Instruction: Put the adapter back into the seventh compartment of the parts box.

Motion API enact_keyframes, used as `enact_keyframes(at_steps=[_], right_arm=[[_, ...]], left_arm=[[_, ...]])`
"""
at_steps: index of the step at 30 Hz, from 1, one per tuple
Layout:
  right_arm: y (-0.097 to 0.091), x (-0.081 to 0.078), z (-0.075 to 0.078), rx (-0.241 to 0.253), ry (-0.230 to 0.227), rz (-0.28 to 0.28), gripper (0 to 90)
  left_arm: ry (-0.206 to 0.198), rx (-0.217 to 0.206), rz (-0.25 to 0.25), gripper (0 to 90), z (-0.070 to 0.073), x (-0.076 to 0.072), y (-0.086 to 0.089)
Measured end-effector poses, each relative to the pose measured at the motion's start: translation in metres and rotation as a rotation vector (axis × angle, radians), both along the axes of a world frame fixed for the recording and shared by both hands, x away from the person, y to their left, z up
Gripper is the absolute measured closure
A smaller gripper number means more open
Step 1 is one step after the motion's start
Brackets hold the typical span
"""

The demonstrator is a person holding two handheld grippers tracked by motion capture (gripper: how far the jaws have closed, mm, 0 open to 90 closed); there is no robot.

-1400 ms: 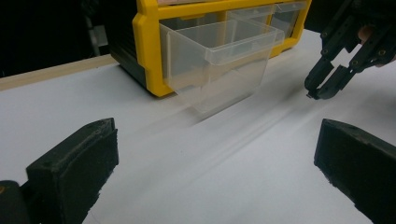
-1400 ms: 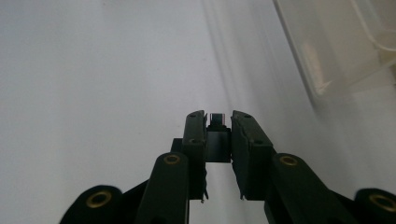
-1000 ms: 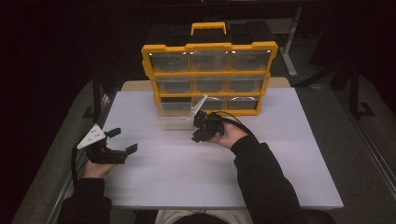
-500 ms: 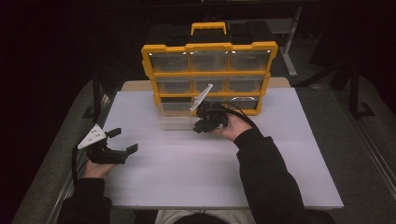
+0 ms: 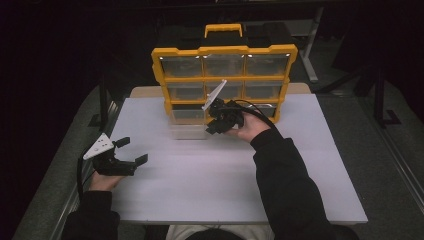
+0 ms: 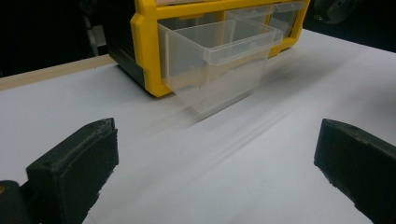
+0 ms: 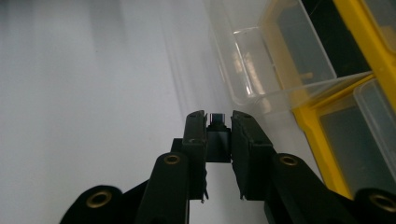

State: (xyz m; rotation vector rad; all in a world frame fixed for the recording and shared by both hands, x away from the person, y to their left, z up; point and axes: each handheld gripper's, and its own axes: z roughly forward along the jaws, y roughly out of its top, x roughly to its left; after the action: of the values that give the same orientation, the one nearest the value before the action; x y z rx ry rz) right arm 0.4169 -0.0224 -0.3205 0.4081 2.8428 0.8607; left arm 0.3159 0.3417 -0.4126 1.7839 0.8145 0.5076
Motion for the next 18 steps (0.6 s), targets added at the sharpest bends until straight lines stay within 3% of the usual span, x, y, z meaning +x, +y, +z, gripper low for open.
enact_keyframes(at_steps=[9, 18], right_arm=[[0.008, 0.004, 0.018, -0.006, -0.029, 0.01, 75.0], [0.017, 0.009, 0.026, -0.016, -0.042, 0.015, 74.9]], left_arm=[[0.0, -0.001, 0.0, 0.0, 0.0, 0.0, 0.0], [-0.003, -0.004, 0.002, 0.0, 0.0, 0.0, 0.001]])
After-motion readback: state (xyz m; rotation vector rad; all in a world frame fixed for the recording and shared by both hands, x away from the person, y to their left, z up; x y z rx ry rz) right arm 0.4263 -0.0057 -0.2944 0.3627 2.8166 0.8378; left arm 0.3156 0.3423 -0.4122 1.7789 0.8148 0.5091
